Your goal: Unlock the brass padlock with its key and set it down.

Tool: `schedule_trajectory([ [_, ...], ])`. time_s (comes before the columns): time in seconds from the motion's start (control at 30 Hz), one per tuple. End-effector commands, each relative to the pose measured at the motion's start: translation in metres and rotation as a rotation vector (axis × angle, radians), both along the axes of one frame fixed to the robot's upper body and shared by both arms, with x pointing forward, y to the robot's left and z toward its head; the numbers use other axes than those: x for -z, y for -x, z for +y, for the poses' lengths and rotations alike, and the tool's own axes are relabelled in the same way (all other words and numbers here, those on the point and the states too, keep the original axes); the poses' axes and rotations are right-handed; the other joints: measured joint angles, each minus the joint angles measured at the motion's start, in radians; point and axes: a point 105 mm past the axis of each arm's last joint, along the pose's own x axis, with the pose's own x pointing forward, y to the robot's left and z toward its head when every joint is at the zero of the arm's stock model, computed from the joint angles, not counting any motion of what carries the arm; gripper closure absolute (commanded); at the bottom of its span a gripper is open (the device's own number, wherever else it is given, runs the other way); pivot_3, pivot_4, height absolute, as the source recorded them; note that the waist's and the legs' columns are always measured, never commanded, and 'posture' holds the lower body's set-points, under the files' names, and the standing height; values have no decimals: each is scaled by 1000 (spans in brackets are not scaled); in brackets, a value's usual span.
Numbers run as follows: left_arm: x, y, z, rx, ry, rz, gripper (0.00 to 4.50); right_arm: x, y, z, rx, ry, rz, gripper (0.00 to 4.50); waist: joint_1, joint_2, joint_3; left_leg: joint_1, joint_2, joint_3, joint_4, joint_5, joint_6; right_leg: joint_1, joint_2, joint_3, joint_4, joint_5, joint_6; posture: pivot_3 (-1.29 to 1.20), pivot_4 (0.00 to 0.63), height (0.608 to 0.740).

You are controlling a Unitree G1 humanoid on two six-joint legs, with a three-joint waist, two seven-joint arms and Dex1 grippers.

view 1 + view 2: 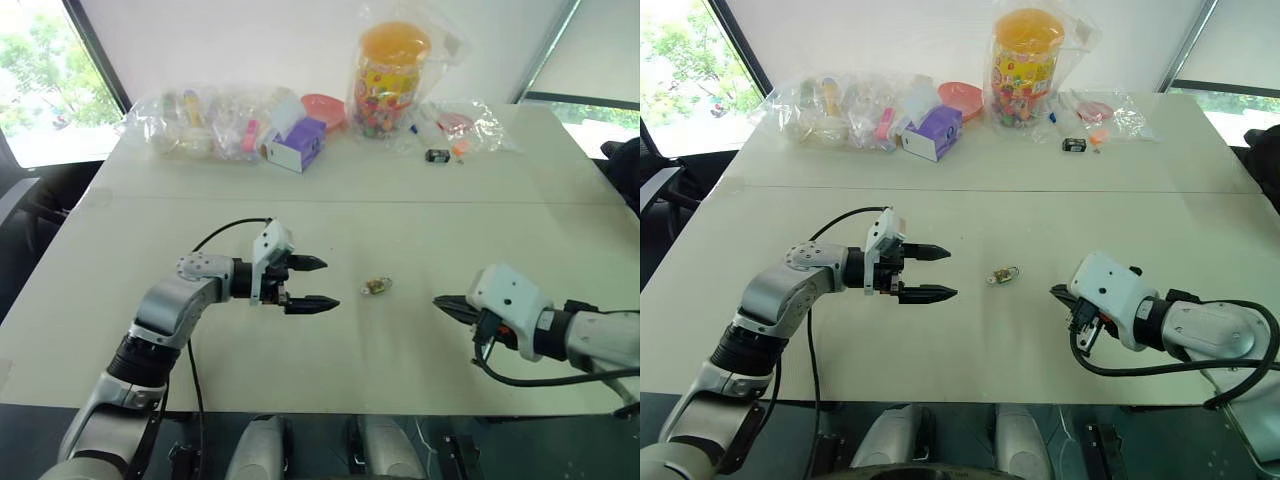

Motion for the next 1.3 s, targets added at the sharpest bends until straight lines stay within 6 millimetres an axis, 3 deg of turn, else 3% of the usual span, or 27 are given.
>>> schedule_trajectory([
  [0.03,-15,-1,-3,-10,58,-48,36,-7,-3,4,-23,6,-35,4500,1,0,0,0,0,0,0,0,0,0,0,0,0,0,0,0,150,735],
  [0.57,-21,-2,0,-17,63,-43,36,-10,-9,8,-49,-11,-40,4500,-1,0,0,0,0,0,0,0,0,0,-1,0,0,0,0,0,150,735],
  [0.9,-19,-1,-3,-1,51,-45,36,-7,-24,16,-146,4,-46,4500,-1,0,0,0,0,0,0,0,0,0,-1,0,0,0,0,0,150,735],
  [0.97,-19,-3,0,-12,43,-51,36,-2,-35,18,-187,40,-68,4500,-1,0,0,0,0,0,0,0,0,0,-1,0,0,0,0,0,150,735],
  [1.07,-21,-5,2,-24,40,-57,0,3,-49,24,-240,42,-78,3554,-4,0,0,0,0,1,1,0,0,0,0,0,0,0,0,0,150,735],
  [1.27,-21,5,-1,-18,34,-48,0,26,-62,37,-382,80,-9,268,-2,0,0,0,0,1,0,0,0,-1,-1,0,0,0,0,0,150,735],
  [1.3,-20,8,0,-14,25,-46,0,27,-64,39,-396,71,-4,35,-2,0,0,0,0,1,0,0,0,-1,-2,0,0,0,0,0,150,735],
])
